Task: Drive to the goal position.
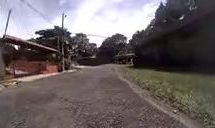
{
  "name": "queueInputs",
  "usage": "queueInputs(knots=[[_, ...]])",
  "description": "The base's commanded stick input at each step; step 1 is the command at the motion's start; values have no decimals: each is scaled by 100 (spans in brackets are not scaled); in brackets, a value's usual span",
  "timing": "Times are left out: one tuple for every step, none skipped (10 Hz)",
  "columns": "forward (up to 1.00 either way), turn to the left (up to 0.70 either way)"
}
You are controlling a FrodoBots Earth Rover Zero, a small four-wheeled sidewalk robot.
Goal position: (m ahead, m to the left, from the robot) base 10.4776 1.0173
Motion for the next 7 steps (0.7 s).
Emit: queueInputs(knots=[[50, 0], [50, 0], [50, 0], [50, 0], [50, 0], [50, 0], [50, 0]])
